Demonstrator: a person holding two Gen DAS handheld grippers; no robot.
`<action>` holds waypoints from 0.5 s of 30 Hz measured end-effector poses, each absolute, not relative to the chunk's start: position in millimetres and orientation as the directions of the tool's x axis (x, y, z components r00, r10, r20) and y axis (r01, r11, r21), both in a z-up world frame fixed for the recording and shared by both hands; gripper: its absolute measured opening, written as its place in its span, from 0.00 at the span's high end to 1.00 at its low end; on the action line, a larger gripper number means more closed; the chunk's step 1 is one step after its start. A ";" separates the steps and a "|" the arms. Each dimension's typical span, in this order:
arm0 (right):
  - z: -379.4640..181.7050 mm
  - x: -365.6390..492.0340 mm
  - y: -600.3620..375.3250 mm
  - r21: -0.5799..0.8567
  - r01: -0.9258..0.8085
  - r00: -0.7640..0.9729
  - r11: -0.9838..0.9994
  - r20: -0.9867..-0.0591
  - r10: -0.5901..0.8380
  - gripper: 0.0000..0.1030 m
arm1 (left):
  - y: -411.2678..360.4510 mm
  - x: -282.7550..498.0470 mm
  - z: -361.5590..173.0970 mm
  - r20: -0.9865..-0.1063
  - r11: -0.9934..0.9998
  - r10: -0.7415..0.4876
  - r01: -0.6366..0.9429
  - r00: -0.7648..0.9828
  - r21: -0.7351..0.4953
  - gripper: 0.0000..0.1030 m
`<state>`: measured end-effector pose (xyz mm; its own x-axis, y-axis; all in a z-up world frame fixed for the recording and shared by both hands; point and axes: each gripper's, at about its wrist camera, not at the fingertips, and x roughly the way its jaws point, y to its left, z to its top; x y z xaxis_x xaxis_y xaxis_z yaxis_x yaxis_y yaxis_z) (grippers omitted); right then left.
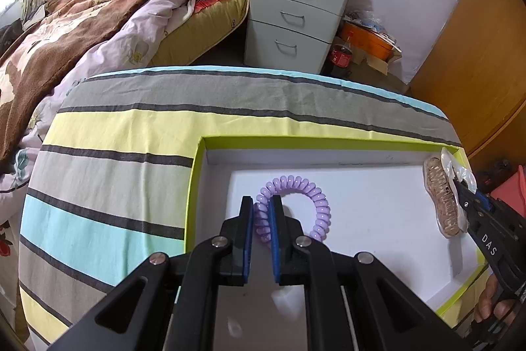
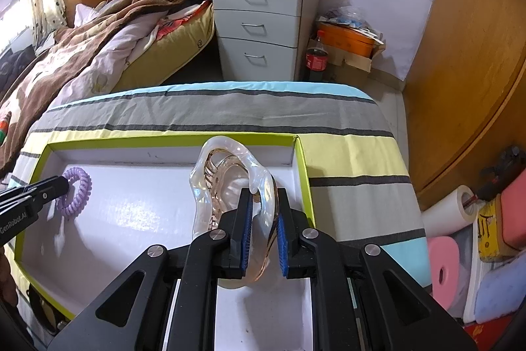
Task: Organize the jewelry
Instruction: 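Lower both items into the green box and open both tools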
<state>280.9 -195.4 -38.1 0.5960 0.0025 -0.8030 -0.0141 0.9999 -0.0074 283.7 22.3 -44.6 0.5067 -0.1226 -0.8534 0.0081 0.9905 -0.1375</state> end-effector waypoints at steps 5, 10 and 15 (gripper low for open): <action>-37.4 280.8 -194.5 -0.015 -0.011 0.601 1.000 -0.799 -0.005 0.84 | 22.7 283.1 -44.2 -0.853 0.990 -0.124 0.008 0.507 -0.139 0.79; -33.5 280.2 -194.6 -0.011 -0.011 0.613 1.000 -0.790 -0.002 0.76 | 21.6 283.3 -44.0 -0.854 0.991 -0.117 0.005 0.507 -0.132 0.75; -31.0 278.6 -195.4 -0.009 -0.007 0.619 1.000 -0.785 -0.003 0.68 | 20.7 281.8 -42.7 -0.854 0.991 -0.120 0.008 0.507 -0.135 0.69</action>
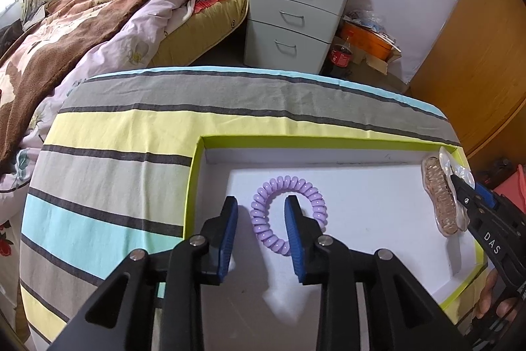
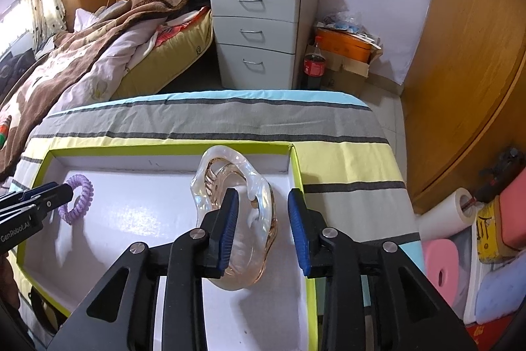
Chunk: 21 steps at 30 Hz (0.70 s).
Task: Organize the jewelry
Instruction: 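Lower both items into the green box and open both tools, then withdraw both open tools from the box back toward the jewelry row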
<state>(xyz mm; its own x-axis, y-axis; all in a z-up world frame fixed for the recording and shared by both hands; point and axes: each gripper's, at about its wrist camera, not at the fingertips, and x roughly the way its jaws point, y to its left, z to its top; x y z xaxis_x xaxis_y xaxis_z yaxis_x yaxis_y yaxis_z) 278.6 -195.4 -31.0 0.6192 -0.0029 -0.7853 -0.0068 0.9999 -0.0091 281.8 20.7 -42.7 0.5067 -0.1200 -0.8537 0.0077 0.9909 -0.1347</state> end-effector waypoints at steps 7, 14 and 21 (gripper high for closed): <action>-23.0 268.9 -197.0 0.003 -0.004 0.637 1.000 -0.771 0.005 0.68 | 22.2 274.1 -35.0 -0.848 0.992 -0.106 -0.004 0.519 -0.126 0.59; -10.4 255.1 -197.2 0.014 0.003 0.657 1.000 -0.754 0.009 0.67 | 21.3 256.7 -19.5 -0.830 0.992 -0.106 0.001 0.548 -0.126 0.58; 6.6 232.0 -199.3 0.031 0.007 0.686 1.000 -0.728 0.018 0.67 | 23.3 235.0 -0.8 -0.808 0.991 -0.109 0.002 0.579 -0.133 0.56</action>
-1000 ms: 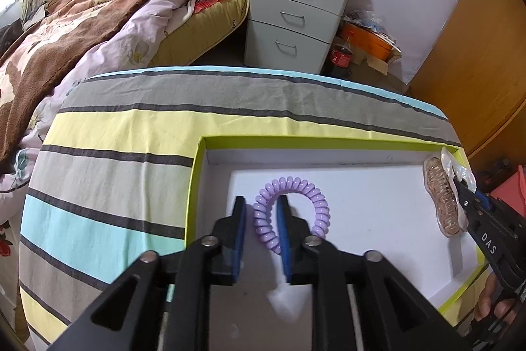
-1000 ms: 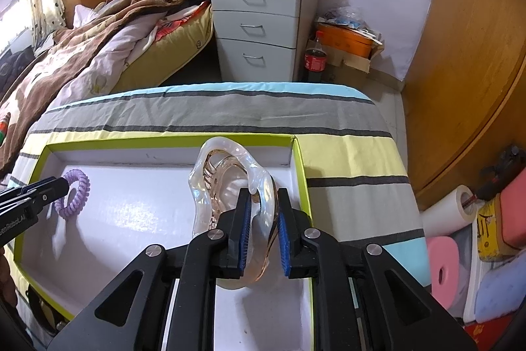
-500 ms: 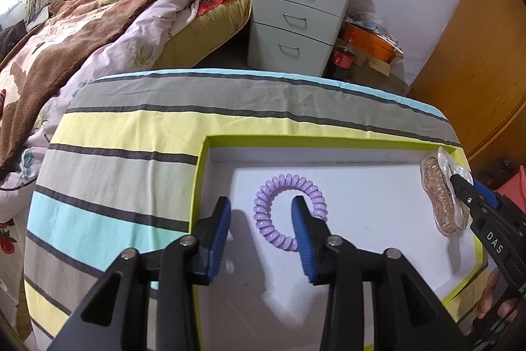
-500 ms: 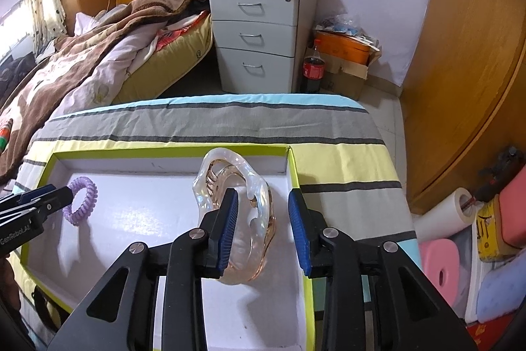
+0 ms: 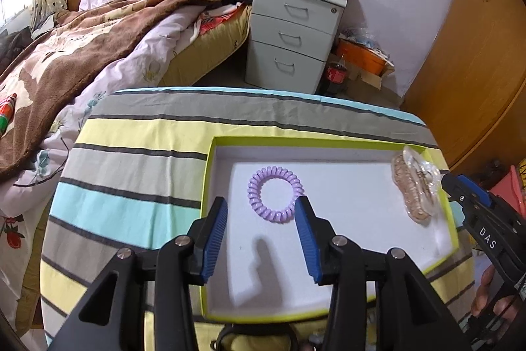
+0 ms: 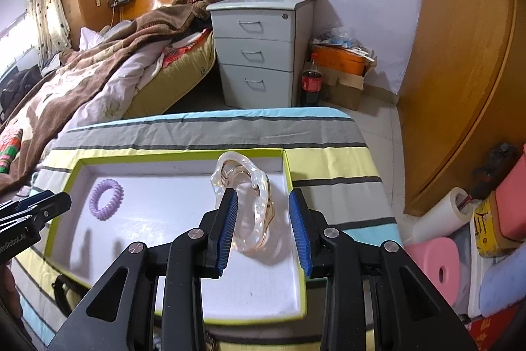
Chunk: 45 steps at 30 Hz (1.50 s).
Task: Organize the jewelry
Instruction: 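Withdraw both open tools from the box back toward the jewelry row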
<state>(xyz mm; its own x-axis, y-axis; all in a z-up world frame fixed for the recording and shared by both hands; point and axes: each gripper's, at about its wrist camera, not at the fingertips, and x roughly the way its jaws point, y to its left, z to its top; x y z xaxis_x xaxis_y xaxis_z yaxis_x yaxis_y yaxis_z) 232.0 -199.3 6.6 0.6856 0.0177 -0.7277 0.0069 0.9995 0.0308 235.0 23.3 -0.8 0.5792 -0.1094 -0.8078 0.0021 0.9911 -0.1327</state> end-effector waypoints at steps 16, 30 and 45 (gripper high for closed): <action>34.2 157.6 -196.2 0.061 -0.017 0.748 0.998 -0.662 0.053 0.67 | 35.2 160.6 27.5 -0.758 0.989 -0.118 0.004 0.642 -0.150 0.51; -3.0 114.4 -186.6 0.094 -0.059 0.709 0.994 -0.697 0.108 0.64 | 63.5 107.4 4.1 -0.763 0.979 -0.141 -0.026 0.631 -0.203 0.48; -39.3 115.5 -180.9 0.107 -0.071 0.648 0.992 -0.751 0.128 0.64 | 85.4 79.8 -22.4 -0.775 0.972 -0.170 -0.027 0.609 -0.234 0.48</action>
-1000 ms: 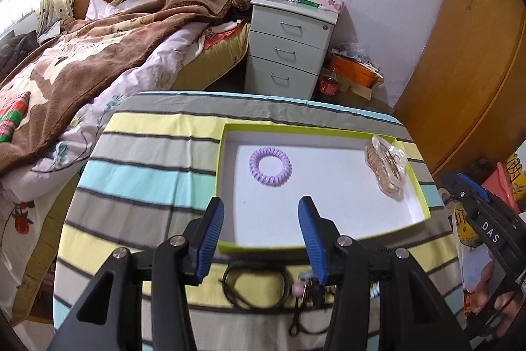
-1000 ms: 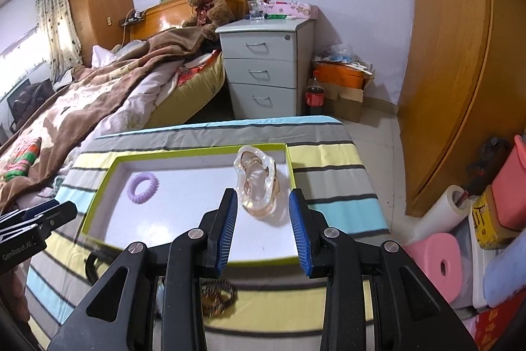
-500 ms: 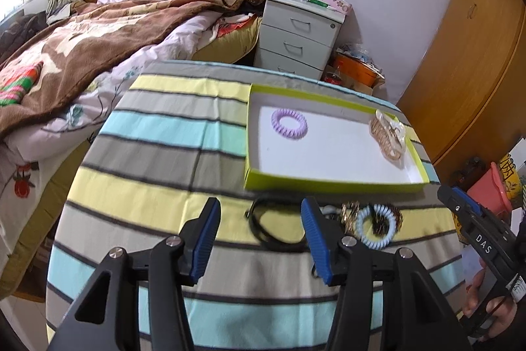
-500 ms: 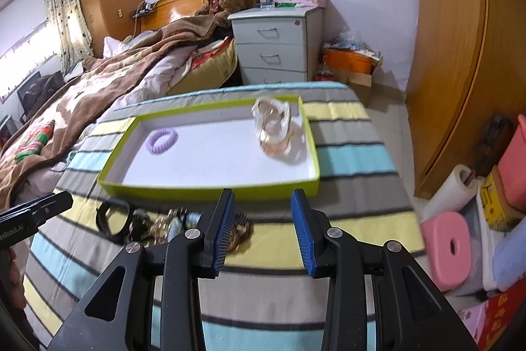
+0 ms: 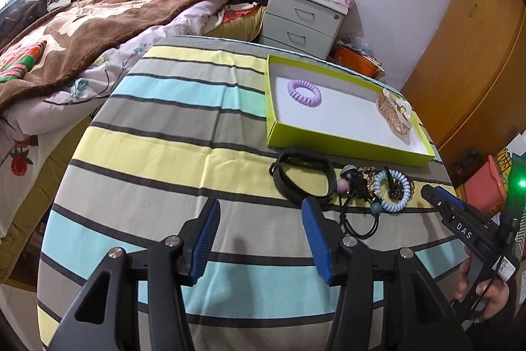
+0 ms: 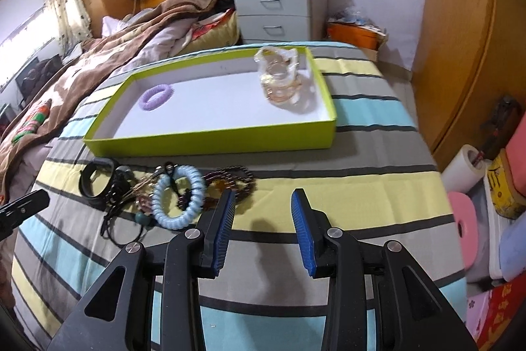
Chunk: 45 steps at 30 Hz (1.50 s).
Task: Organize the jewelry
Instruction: 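Withdraw both open tools from the box back toward the jewelry row, then grasp the light blue coil hair tie with the right tool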
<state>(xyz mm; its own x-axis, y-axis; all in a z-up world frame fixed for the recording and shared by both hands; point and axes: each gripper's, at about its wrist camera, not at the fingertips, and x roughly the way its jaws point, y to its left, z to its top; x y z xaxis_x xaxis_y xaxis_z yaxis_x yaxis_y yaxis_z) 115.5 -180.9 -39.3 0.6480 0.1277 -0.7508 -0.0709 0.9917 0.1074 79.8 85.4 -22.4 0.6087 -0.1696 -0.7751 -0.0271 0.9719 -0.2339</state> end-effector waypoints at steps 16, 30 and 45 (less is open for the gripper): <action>-44.6 126.8 -146.4 0.161 -0.177 0.621 0.971 -0.747 0.237 0.64 | 96.4 85.8 -35.2 -0.787 0.965 -0.192 -0.033 0.586 -0.260 0.47; -47.3 127.5 -145.0 0.154 -0.180 0.621 0.972 -0.749 0.233 0.90 | 98.0 89.2 -37.9 -0.796 0.965 -0.187 -0.043 0.575 -0.258 0.47; -20.2 112.5 -159.7 0.259 -0.204 0.673 0.944 -0.663 0.328 0.91 | 90.7 100.0 -41.5 -0.807 0.955 -0.222 -0.043 0.548 -0.292 0.47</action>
<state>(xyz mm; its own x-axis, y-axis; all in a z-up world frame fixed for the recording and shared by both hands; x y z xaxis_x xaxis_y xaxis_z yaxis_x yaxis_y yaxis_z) 112.5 -159.7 -20.2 0.6735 0.3278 -0.6626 -0.2043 0.9439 0.2594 100.0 90.7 -41.5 0.5475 -0.2220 -0.8068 -0.0429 0.9554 -0.2920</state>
